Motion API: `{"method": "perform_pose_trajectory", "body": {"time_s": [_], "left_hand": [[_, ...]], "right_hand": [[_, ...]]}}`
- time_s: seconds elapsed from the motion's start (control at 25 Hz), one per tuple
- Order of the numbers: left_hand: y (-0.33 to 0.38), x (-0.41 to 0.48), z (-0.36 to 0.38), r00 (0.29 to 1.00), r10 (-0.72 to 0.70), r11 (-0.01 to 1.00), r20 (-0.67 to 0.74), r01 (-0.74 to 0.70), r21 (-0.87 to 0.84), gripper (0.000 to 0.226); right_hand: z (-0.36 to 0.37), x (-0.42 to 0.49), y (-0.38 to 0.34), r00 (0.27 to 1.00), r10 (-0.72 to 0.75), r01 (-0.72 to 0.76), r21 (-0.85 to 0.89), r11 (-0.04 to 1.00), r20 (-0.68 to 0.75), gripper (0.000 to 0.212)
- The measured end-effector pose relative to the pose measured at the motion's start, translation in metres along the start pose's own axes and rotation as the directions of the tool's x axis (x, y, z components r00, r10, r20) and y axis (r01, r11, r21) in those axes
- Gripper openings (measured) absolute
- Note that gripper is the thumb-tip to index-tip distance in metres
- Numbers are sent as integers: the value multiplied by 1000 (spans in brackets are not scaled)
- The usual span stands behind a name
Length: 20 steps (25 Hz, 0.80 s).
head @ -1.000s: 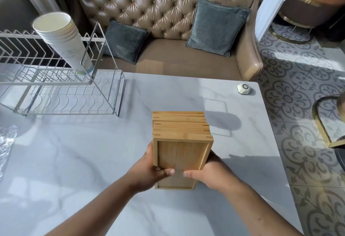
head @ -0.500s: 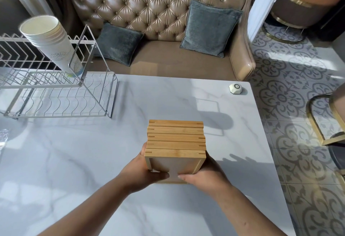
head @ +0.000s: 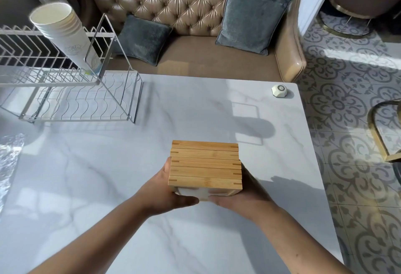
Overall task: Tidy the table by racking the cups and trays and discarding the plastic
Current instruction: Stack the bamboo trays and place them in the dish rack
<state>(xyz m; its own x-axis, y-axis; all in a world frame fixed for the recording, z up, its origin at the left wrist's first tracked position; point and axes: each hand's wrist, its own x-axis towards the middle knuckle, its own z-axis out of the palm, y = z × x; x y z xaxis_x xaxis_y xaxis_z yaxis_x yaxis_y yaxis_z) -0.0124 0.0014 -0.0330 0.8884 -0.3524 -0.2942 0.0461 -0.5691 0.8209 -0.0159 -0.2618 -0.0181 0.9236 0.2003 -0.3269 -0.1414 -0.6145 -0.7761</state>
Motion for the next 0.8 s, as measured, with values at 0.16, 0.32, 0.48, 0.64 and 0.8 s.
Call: {"method": "perform_pose_trajectory", "body": {"time_s": [0.16, 0.32, 0.48, 0.64, 0.8], "left_hand": [[7, -5, -4, 998, 56, 998, 18, -57, 39, 72], [9, -10, -2, 1000, 8, 996, 17, -10, 91, 60], [8, -7, -1, 992, -127, 991, -3, 127, 32, 50], [22, 9, -17, 988, -147, 971, 54, 155, -183, 66], [44, 13, -34, 991, -61, 876, 120, 111, -469, 65]], "right_hand": [[0, -4, -1, 998, -63, 63, 3, 998, 18, 104], [1, -5, 1, 998, -63, 62, -55, 997, -6, 92], [0, -2, 0, 999, -33, 33, -1, 999, 12, 87], [-18, 9, -9, 997, 14, -19, 65, 998, 70, 91], [-38, 24, -18, 982, -30, -28, 302, 953, 185, 80]]}}
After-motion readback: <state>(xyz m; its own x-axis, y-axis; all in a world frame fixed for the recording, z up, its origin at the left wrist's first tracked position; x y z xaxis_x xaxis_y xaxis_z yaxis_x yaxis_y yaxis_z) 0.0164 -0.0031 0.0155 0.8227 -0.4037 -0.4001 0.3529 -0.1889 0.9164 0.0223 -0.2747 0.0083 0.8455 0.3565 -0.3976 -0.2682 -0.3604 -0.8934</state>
